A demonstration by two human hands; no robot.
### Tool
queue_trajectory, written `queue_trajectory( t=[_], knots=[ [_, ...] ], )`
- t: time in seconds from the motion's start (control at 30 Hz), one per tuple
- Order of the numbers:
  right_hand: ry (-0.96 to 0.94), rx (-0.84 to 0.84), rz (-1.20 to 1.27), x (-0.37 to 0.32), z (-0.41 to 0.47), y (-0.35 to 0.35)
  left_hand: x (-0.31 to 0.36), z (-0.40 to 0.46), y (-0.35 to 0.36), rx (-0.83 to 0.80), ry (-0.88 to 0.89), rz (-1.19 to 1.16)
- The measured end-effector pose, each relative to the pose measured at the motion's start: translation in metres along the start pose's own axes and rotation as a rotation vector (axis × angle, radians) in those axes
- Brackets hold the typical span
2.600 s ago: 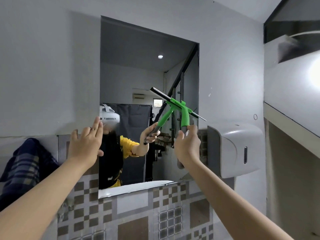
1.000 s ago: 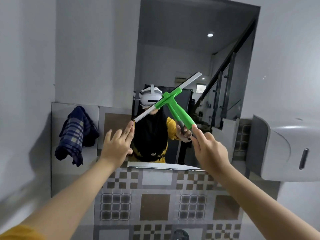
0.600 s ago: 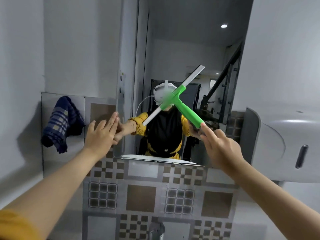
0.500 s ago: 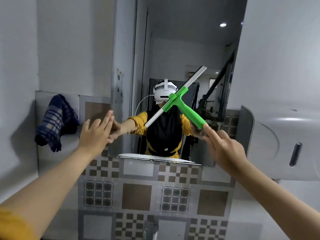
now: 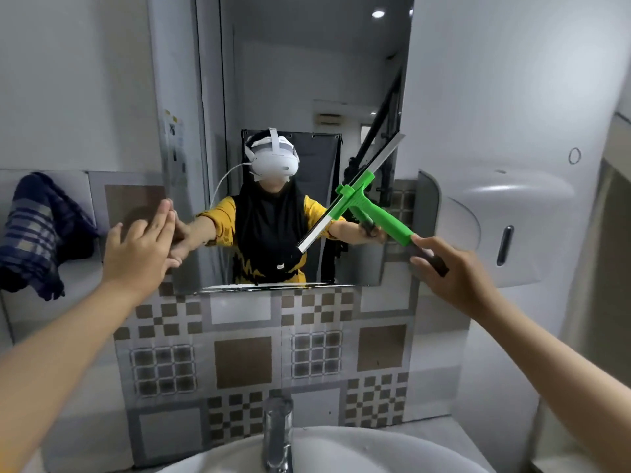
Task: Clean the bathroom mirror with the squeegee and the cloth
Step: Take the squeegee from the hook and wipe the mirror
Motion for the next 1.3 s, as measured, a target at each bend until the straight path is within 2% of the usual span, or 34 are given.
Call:
queue_trajectory(
  t=[0.13,0.53,0.9,1.07,1.3],
  knots=[
    [0.102,0.031,0.001,-0.015,-0.011,0.002,-0.005,0.001,0.002,0.022,0.049,-0.046],
    [0.563,0.215,0.372,-0.089,-0.023,0.054,-0.014,-0.001,0.004,0.040,0.159,-0.120],
    [0.875,0.402,0.646,-0.152,-0.008,0.090,-0.019,-0.004,0.012,0.065,0.179,-0.154],
    [0.989,0.380,0.739,-0.200,0.017,0.113,-0.021,-0.016,0.024,0.042,0.212,-0.123],
    [0.989,0.300,0.719,-0.254,0.035,0.146,-0.024,-0.017,0.032,0.039,0.224,-0.127]
  ],
)
Point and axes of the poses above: each hand's wrist, its own z-axis towards the middle knuckle, its own y-axis out of the palm, x = y × z, the point moved 7 cm from there along z, towards the middle knuckle, and after that the axes turned 6 degrees about -x, right-handed, at the moved point
